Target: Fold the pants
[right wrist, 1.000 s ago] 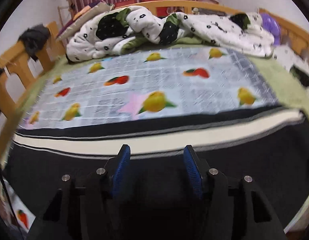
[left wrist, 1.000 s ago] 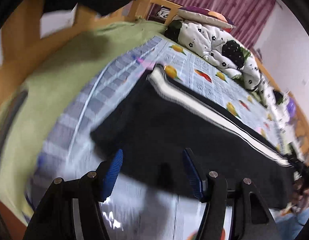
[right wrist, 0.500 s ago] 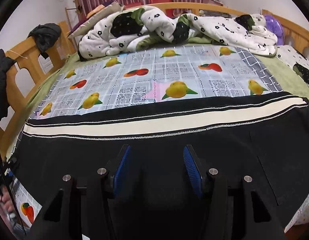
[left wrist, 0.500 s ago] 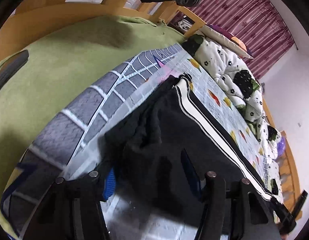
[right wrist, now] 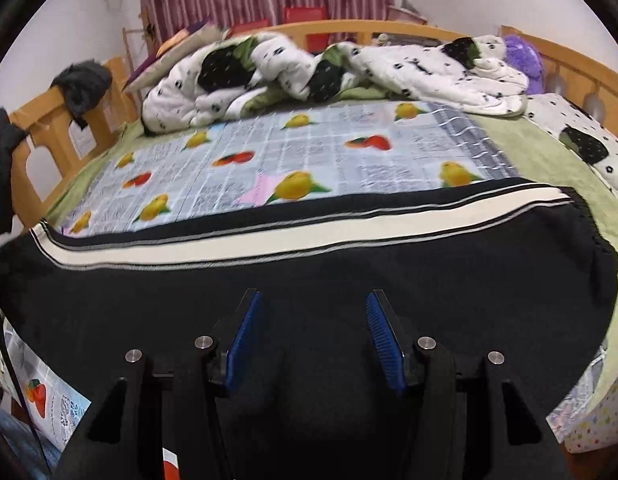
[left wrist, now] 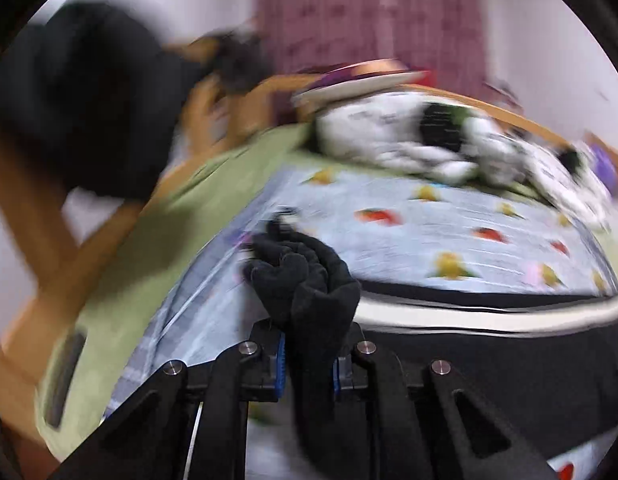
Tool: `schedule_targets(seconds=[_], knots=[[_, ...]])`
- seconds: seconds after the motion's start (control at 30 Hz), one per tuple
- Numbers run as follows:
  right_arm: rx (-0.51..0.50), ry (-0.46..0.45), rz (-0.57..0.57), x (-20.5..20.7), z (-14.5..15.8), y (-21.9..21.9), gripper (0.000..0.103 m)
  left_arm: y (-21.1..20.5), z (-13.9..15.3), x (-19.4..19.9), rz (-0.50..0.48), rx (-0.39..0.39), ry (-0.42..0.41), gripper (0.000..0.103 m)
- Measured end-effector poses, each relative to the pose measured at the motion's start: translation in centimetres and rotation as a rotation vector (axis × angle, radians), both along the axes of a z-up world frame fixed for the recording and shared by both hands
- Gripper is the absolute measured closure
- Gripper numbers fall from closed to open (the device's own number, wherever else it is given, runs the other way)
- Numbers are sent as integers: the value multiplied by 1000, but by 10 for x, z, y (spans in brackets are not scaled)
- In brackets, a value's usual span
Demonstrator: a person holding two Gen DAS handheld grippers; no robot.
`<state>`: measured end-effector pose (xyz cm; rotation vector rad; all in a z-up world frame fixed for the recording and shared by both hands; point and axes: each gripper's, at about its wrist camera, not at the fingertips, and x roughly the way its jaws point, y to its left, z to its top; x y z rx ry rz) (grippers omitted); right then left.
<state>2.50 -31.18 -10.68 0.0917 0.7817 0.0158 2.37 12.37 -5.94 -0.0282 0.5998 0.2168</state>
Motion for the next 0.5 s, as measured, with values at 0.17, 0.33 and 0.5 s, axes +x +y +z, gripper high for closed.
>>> schedule_targets(seconds=[0.17,0.33,0.5], knots=[[29,-53,-103,-19,11,-54,48,-142,25,-5,-258,125,-11,88],[81,-89,-236,-42,16,-113,48,-262,-15,-9,-420,141,65,89],[173,-115,-328,-61,18,-158,48,-326,-75,-7,-554,-20,229,89]])
